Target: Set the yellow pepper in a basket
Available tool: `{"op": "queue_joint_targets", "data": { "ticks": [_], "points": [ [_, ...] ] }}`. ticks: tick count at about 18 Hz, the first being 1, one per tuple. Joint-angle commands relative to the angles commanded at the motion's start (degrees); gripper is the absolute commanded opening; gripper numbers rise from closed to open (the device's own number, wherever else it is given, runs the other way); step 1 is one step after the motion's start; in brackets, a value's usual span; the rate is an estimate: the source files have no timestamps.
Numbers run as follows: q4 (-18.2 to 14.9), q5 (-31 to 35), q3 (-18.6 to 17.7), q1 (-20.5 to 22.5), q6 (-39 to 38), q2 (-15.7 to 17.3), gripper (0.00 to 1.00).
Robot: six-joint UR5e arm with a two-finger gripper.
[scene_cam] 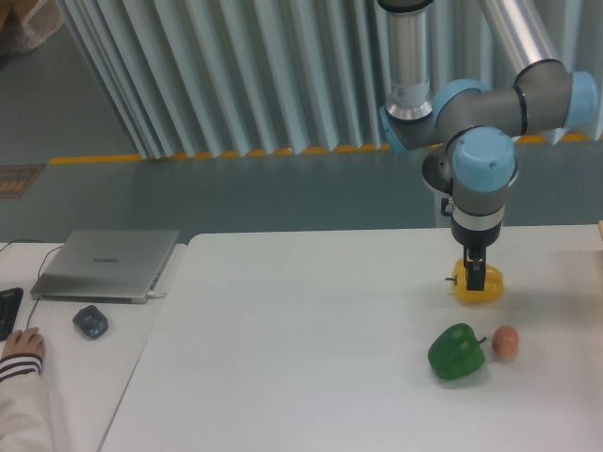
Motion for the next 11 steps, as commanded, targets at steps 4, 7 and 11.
{"op": "queue_joint_targets", "data": {
  "ticks": [4, 7, 11],
  "points": [
    [0.44, 7.28, 0.00, -3.33, -0.26, -0.44, 1.00],
    [4.12, 8.70, -0.17, -4.04, -0.70, -0.09, 1.00],
    [7.11, 15.45, -0.18, -5.89, -1.05, 0.00, 1.00]
  ]
}}
